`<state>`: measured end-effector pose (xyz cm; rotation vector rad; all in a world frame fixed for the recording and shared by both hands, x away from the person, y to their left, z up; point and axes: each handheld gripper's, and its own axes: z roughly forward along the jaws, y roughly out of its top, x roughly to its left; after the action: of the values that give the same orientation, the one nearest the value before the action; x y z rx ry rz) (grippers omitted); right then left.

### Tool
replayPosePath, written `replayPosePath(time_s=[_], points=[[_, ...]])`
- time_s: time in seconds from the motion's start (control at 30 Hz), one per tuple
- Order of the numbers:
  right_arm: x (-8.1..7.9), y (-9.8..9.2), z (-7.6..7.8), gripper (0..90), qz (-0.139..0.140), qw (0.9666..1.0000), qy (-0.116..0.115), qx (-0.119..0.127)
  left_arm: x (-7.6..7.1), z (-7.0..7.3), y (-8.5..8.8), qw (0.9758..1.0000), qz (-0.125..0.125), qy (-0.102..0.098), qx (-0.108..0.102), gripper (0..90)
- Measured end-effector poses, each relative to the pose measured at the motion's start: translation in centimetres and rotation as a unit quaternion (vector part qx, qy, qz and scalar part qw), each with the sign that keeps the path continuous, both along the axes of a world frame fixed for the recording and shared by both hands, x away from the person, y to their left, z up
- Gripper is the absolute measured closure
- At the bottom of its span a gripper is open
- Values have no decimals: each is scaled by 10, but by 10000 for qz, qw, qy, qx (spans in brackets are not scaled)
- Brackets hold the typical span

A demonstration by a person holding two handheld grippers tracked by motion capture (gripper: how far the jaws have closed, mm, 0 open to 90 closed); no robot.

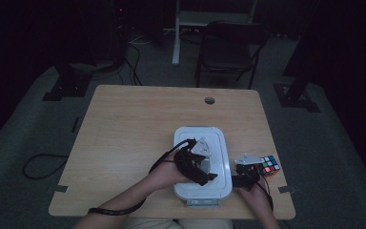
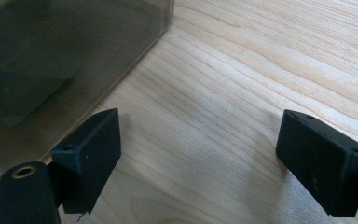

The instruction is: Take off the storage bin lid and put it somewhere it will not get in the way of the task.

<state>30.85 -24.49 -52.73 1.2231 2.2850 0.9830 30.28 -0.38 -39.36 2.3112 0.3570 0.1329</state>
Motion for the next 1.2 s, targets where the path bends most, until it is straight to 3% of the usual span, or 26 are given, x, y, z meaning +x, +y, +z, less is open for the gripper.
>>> replayPosePath(time_s=[0.13,0.3,0.47,0.8,0.97,1.1,1.2], points=[[0,0,0,138,2,10000,-2,-1,-1,0,0,10000,92,18,-23,245],[0,0,0,138,0,10000,-1,-1,2,0,4,9994,291,41,-192,401],[0,0,0,138,-1,10000,-4,-1,0,-1,5,9993,289,28,-249,447],[0,0,0,139,-3,10000,-1,1,-3,-1,6,9994,158,44,-314,537],[0,0,0,139,2,10000,-12,-4,-2,2,12,9978,38,318,-574,622],[0,0,0,139,6,10000,-13,-4,-6,11,19,9959,-171,391,-794,686],[0,0,0,139,-3,10000,-12,2,-12,20,24,9957,-242,240,-856,715]])
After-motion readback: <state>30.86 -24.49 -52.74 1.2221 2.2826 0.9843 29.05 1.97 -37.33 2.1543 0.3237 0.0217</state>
